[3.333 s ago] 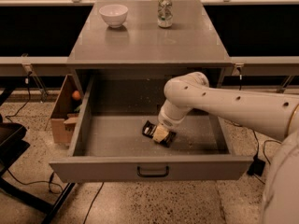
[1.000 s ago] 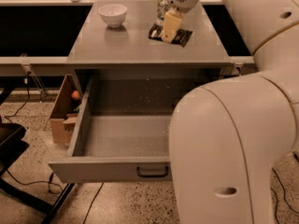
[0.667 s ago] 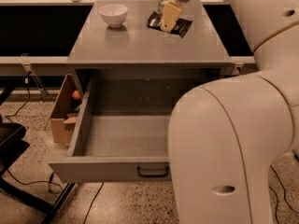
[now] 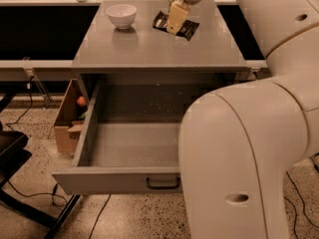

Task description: Pick rxbar chocolate from top drawer and place on counter

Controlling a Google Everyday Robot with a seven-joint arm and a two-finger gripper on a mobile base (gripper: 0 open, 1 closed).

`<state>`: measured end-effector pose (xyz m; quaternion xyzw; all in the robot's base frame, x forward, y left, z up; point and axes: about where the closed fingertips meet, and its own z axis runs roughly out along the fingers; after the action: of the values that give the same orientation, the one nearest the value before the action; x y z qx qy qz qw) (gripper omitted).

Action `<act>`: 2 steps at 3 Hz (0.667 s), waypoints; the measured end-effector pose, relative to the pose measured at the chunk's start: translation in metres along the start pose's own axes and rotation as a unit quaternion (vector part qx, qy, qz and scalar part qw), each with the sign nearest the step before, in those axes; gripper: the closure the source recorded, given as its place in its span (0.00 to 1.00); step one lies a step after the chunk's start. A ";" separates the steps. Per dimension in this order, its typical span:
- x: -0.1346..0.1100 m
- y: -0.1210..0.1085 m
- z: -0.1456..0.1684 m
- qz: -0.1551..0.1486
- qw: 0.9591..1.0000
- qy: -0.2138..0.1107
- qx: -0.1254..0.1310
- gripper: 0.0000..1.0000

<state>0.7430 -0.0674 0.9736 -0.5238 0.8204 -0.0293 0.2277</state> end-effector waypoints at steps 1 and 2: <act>-0.021 -0.014 0.029 -0.003 0.999 -0.042 0.009 1.00; -0.032 -0.027 0.068 0.009 0.998 -0.068 0.007 1.00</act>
Offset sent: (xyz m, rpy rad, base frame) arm 0.1135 0.0352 -0.0704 0.1854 -0.0811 -0.0011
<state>0.8042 -0.0389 0.9314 -0.5155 0.8075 0.0023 0.2868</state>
